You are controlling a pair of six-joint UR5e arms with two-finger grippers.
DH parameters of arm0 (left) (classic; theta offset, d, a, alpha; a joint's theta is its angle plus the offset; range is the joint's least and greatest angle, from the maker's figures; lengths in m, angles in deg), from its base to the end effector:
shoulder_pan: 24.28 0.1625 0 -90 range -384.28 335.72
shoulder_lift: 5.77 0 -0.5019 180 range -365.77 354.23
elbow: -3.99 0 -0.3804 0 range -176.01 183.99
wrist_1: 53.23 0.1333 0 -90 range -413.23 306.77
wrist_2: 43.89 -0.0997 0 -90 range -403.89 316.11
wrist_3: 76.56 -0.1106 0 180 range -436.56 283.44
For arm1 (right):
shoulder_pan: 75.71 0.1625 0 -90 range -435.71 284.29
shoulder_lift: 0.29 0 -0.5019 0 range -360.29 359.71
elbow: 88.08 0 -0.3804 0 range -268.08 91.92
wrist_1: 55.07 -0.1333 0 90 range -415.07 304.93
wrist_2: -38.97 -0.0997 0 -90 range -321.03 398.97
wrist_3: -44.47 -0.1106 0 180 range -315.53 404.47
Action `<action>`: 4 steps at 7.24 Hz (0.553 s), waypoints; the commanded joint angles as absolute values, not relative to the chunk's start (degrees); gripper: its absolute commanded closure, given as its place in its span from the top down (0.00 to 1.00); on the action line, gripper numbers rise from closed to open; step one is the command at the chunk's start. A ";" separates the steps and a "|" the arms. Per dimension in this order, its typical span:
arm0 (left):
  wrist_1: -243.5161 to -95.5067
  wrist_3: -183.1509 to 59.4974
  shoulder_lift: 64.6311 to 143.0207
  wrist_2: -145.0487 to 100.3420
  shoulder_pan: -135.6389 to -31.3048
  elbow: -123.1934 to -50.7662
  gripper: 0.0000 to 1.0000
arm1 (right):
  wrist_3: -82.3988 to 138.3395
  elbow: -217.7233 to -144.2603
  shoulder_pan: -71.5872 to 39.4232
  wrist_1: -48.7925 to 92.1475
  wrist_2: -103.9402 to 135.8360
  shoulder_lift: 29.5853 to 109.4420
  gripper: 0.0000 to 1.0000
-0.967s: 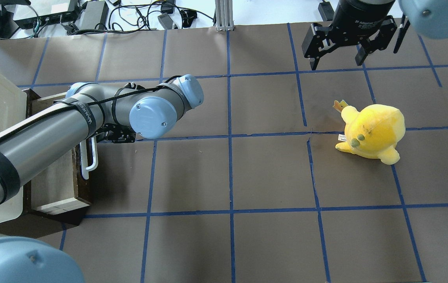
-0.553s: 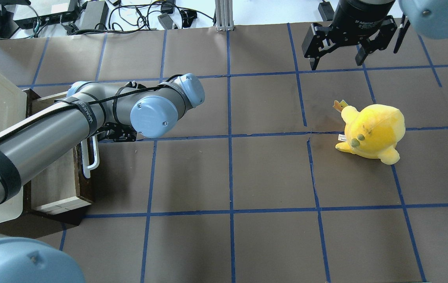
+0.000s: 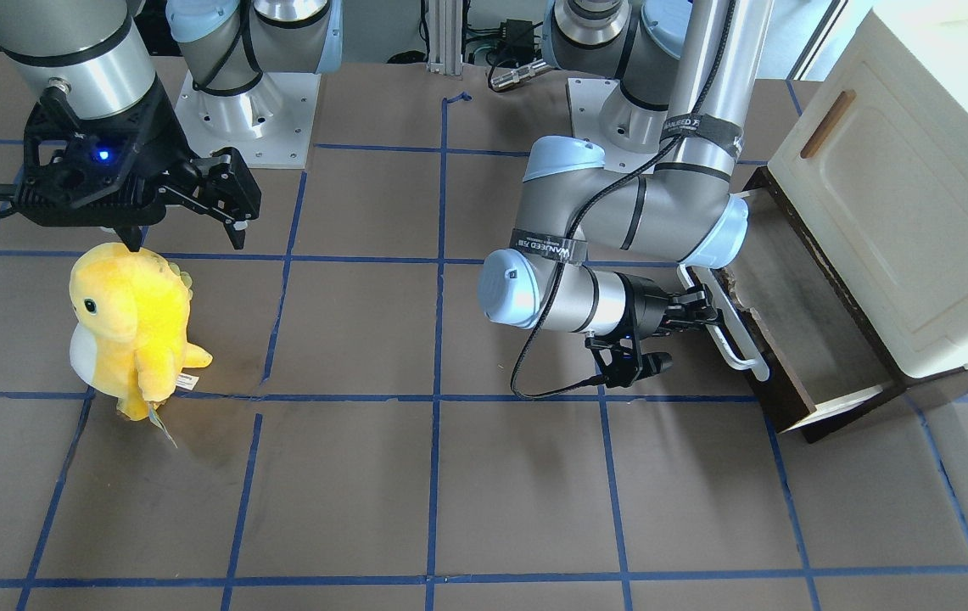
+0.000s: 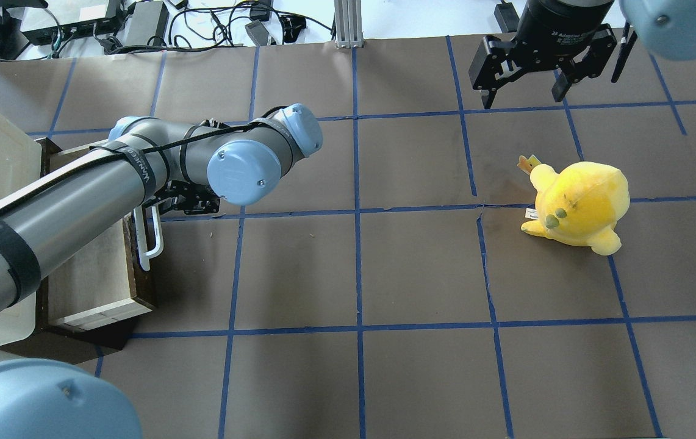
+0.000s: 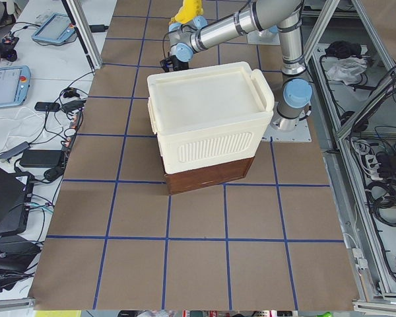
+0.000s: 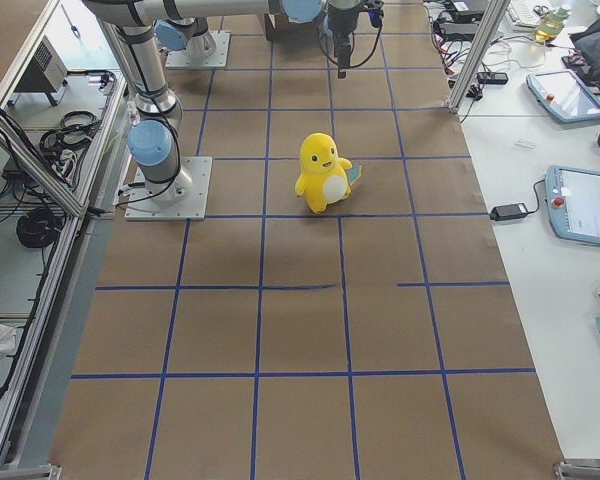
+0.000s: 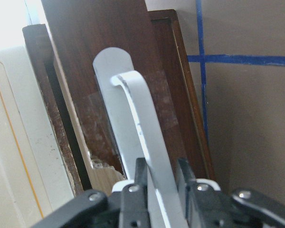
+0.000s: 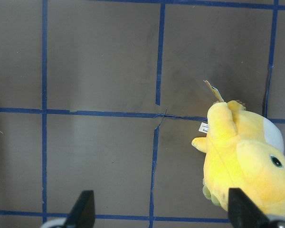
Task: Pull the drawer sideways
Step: 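Pull the handle with the left gripper, sliding the drawer out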
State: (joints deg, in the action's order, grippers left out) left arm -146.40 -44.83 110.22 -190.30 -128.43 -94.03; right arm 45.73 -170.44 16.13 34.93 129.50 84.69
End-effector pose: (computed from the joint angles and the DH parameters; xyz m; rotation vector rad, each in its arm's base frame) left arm -0.1812 -0.5501 0.2919 0.0509 2.0325 0.2015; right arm 0.1492 -0.5241 0.5739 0.0844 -3.1306 0.0717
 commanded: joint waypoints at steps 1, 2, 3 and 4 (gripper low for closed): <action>-146.40 -45.79 109.99 -190.57 -128.69 -93.92 0.90 | 45.79 -170.44 16.13 34.93 129.50 84.70 1.00; -146.31 -47.54 109.72 -190.40 -128.78 -93.57 1.00 | 45.70 -170.44 16.13 34.93 129.50 84.70 1.00; -146.31 -47.64 109.55 -190.23 -128.87 -93.57 1.00 | 45.70 -170.44 16.13 34.93 129.50 84.70 1.00; -146.13 -48.77 109.02 -190.14 -128.87 -93.05 1.00 | 45.70 -170.44 16.13 34.93 129.50 84.70 1.00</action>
State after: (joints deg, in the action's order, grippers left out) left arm -146.27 -47.64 109.52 -190.27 -128.81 -93.49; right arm 45.71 -170.44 16.13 34.93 129.50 84.70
